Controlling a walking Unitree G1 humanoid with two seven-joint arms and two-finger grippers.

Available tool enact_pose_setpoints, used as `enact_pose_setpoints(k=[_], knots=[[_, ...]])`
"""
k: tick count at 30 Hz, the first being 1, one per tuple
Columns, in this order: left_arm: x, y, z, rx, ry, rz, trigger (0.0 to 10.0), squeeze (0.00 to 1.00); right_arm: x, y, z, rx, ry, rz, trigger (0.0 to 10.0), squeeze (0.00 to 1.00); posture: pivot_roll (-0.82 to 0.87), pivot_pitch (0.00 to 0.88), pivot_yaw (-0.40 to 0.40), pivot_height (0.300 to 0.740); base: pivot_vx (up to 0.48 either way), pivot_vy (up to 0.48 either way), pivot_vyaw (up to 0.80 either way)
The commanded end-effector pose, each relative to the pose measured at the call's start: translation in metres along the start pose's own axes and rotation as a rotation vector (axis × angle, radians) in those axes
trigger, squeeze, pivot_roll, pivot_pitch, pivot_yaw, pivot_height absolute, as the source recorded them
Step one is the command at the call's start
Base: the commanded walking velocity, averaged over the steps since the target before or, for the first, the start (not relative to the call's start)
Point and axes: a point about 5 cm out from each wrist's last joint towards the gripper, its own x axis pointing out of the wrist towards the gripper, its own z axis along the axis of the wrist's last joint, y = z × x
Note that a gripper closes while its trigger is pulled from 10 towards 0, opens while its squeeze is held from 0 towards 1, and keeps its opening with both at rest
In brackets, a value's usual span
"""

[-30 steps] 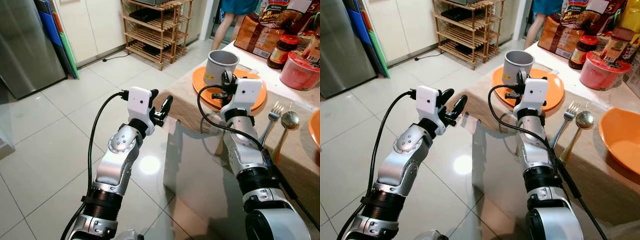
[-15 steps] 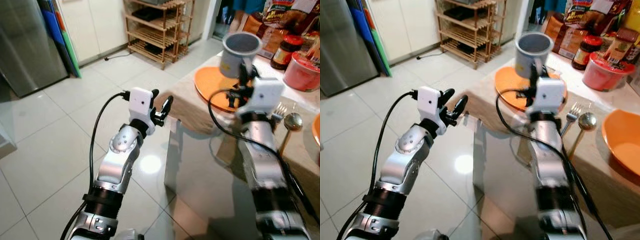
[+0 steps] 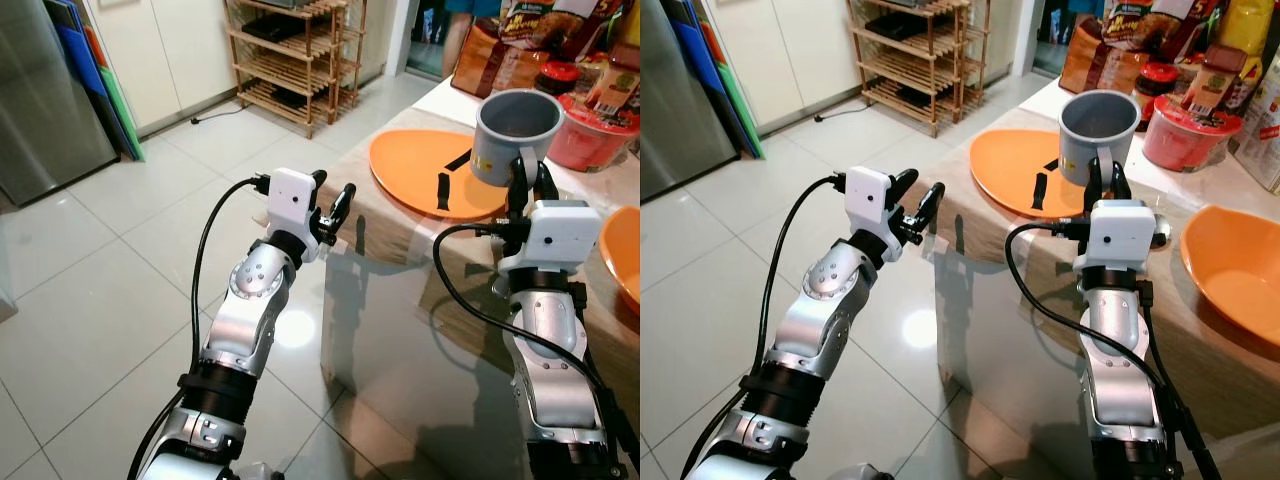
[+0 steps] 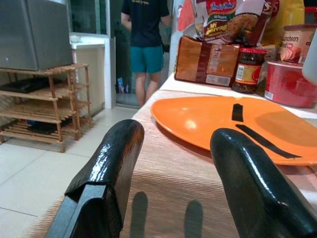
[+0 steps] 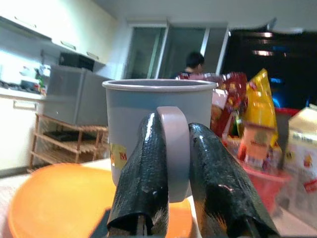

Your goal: Setting the table

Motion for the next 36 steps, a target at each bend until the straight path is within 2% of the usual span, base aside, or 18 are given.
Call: enact_pose_setpoints(k=[1, 8, 33, 36], knots=[[0.004, -0.001, 0.005, 0.029, -0.024, 0.0, 10.0, 0.0, 0.0, 0.002, 0.003, 0.001, 0.003, 0.017, 0.0, 0.0, 0.06, 0.0, 0.016, 0.74, 0.0, 0.0, 0.0], [0.007, -0.002, 0.006, 0.024, -0.03, 0.001, 10.0, 0.0, 0.0, 0.01, -0.003, 0.029, 0.048, 0.052, 0.0, 0.0, 0.07, 0.0, 0.013, 0.74, 0.0, 0.0, 0.0], [0.01, -0.005, 0.005, 0.0, -0.041, -0.019, 10.0, 0.0, 0.002, 0.012, -0.003, 0.007, 0.055, 0.083, 0.0, 0.0, 0.06, 0.0, 0.012, 0.74, 0.0, 0.477, 0.0], [0.01, -0.006, 0.007, 0.015, -0.057, -0.021, 10.0, 0.0, 0.001, 0.012, -0.004, 0.01, 0.062, 0.084, 0.0, 0.0, 0.06, 0.0, 0.013, 0.74, 0.0, 0.0, -0.22]])
